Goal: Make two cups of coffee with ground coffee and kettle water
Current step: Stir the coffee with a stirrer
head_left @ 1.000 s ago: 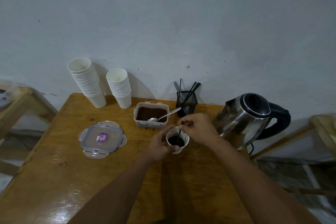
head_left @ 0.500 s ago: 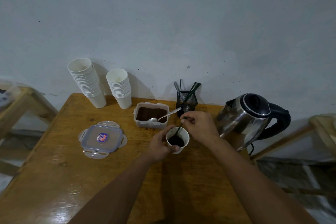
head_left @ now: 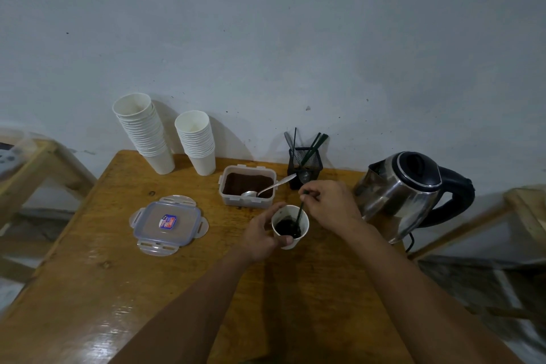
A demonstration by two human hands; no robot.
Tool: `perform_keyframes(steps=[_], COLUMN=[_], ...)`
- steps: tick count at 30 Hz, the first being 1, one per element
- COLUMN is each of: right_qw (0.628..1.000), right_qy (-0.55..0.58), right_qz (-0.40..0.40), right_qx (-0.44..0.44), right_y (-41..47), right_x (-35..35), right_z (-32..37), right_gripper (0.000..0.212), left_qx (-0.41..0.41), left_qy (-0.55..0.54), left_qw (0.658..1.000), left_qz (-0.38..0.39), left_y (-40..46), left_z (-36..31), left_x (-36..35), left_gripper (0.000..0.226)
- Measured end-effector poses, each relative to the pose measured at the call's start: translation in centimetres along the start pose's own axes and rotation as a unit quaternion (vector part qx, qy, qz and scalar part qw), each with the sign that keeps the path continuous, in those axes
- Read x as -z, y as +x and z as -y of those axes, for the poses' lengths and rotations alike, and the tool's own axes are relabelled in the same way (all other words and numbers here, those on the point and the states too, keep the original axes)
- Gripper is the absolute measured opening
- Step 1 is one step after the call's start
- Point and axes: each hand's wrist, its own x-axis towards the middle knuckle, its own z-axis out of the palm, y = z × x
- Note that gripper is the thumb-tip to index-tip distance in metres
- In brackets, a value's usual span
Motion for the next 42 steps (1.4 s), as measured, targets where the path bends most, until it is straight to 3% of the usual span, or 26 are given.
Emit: perform_keyframes(steps=[3,5,7,10,14,18,22,25,29,33,37,39,42], right_qw=[0.998,0.998,1.000,0.999,0.998,0.998,0.999,0.999,0.998,1.000,0.998,1.000,0.999], right_qy=[0.059,0.036,-0.005,0.047,0.034,0.055,0.039,0.034,0.041,0.019,0.024,0.001,0.051], right_qz=[0.012,0.048,0.022,-0.017,0.048,-0.021,0.037,-0.010,0.043,-0.004,0.055,0.023,0.007], right_qx=[-0.001,0.000,0.001,-0.002,-0.004,-0.010,-0.001,-0.005,-0.007,-0.003,0.002,0.004,0.004], right_y=[0.02,-0.08,-0.05,0.07,-0.03,-0.08,-0.15,-0.08,-0.15,0.02,-0.03,-0.05,-0.02], right_x=[-0.05,-0.14,-0.13,-0.04,-0.14,-0.24,-0.48,-0.44,-0.35,-0.06,-0.10,-0.14,-0.22], right_z=[0.20,0.10,-0.03,0.05,0.02,-0.11,0.04,-0.07,-0.02,-0.02,0.26,0.25,0.40], right_gripper=[0.012,0.011,0.012,0.014,0.011,0.013,0.011,0.013,0.011,0.014,0.012,0.013,0.014], left_qx=[-0.005,-0.003,-0.002,0.000,-0.005,-0.004,-0.006,-0.004,-0.003,-0.005,-0.005,-0.004,-0.003], left_qy=[0.002,0.000,-0.003,-0.005,-0.003,-0.003,0.000,-0.002,-0.002,-0.004,-0.001,-0.001,-0.005], left_qw=[1.000,1.000,1.000,1.000,1.000,1.000,1.000,1.000,1.000,1.000,1.000,1.000,1.000], left_qz=[0.005,0.005,0.000,-0.001,0.004,0.001,0.002,0.001,-0.001,-0.002,0.002,0.000,-0.002], left_y=[-0.03,0.02,0.03,0.03,0.04,0.02,0.11,0.14,0.23,0.21,0.19,0.22,0.19], left_z=[0.00,-0.02,0.03,0.11,0.05,0.17,0.08,0.15,0.30,0.27,0.26,0.28,0.21], left_x=[-0.05,-0.12,-0.12,-0.07,-0.11,-0.04,-0.08,-0.10,-0.09,-0.10,-0.12,-0.11,-0.12], left_gripper=[0.078,0.078,0.079,0.079,0.078,0.079,0.078,0.078,0.079,0.079,0.079,0.079,0.078])
